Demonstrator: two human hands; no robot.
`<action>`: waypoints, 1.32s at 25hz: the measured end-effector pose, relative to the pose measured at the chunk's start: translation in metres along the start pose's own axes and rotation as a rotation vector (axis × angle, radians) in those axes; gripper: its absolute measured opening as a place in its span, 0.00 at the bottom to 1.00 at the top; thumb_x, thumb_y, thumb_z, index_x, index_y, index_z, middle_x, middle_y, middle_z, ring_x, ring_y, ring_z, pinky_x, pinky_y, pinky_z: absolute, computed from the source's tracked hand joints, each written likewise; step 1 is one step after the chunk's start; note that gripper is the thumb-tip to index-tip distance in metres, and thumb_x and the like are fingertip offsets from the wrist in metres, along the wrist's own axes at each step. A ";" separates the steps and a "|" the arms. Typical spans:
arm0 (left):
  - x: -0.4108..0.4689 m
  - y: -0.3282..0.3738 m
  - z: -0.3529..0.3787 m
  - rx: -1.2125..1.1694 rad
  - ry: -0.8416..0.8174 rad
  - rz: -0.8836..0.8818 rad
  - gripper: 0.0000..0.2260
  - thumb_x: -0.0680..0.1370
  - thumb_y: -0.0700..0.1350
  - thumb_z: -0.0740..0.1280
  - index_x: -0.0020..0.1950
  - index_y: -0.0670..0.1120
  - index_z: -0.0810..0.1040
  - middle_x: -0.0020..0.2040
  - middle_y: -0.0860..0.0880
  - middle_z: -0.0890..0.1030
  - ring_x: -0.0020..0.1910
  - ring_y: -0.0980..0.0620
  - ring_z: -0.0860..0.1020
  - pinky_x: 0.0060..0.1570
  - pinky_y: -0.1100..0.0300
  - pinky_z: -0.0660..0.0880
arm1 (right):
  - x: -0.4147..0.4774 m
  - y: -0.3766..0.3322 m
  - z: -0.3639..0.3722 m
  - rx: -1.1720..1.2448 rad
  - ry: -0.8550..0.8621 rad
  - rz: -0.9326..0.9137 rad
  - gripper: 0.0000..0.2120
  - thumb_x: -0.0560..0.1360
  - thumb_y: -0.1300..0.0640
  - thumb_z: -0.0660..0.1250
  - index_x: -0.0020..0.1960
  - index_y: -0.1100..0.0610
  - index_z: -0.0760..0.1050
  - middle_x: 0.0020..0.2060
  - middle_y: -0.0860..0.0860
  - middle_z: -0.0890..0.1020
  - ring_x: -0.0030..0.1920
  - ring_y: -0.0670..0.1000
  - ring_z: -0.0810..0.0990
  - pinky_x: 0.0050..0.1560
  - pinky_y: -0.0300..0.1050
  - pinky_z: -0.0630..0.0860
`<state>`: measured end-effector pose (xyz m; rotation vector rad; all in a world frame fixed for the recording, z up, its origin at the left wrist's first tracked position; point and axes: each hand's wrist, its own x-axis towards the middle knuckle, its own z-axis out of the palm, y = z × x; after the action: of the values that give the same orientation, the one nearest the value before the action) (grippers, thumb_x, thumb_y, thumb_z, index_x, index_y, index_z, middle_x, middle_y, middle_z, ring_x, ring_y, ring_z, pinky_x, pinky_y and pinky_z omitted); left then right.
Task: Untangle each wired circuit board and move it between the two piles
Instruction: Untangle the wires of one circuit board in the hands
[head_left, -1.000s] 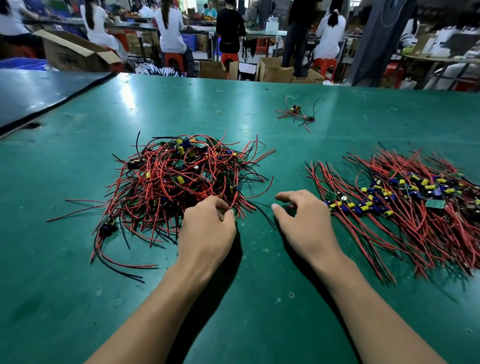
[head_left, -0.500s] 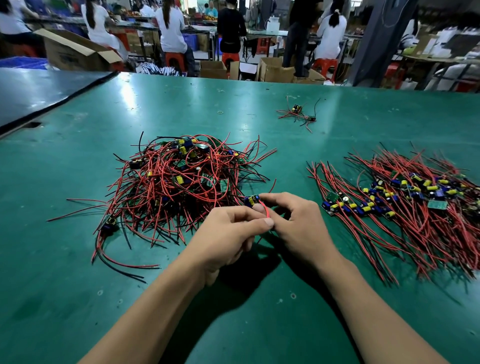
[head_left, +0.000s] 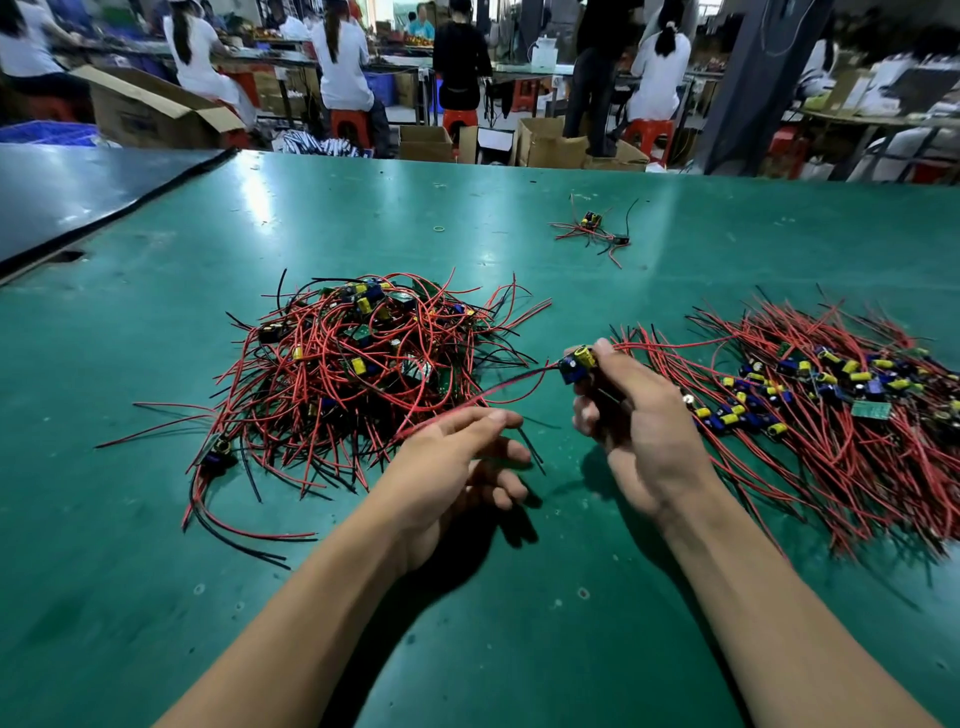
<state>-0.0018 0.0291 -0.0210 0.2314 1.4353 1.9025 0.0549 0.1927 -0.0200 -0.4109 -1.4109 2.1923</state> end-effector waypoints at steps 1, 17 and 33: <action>0.000 0.000 0.001 -0.018 -0.015 0.009 0.11 0.81 0.44 0.63 0.57 0.37 0.77 0.37 0.42 0.81 0.26 0.48 0.77 0.24 0.62 0.74 | -0.002 0.000 0.000 -0.020 -0.062 0.046 0.10 0.71 0.49 0.72 0.40 0.57 0.81 0.32 0.51 0.79 0.26 0.45 0.68 0.28 0.37 0.63; 0.005 -0.007 -0.002 0.050 -0.164 0.050 0.03 0.76 0.37 0.67 0.49 0.40 0.79 0.42 0.37 0.84 0.38 0.42 0.84 0.37 0.55 0.82 | -0.007 0.011 0.007 -0.177 -0.096 0.163 0.13 0.64 0.45 0.77 0.37 0.55 0.83 0.25 0.49 0.66 0.22 0.46 0.62 0.23 0.34 0.60; 0.001 -0.009 0.003 0.205 -0.097 0.129 0.07 0.77 0.36 0.68 0.38 0.41 0.76 0.32 0.41 0.80 0.27 0.47 0.77 0.27 0.62 0.74 | -0.010 0.015 0.003 -0.492 -0.090 0.037 0.17 0.76 0.44 0.71 0.42 0.57 0.85 0.24 0.47 0.74 0.22 0.43 0.69 0.26 0.35 0.65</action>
<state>0.0028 0.0330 -0.0280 0.5183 1.5822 1.8174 0.0578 0.1800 -0.0328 -0.5122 -2.0094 1.8924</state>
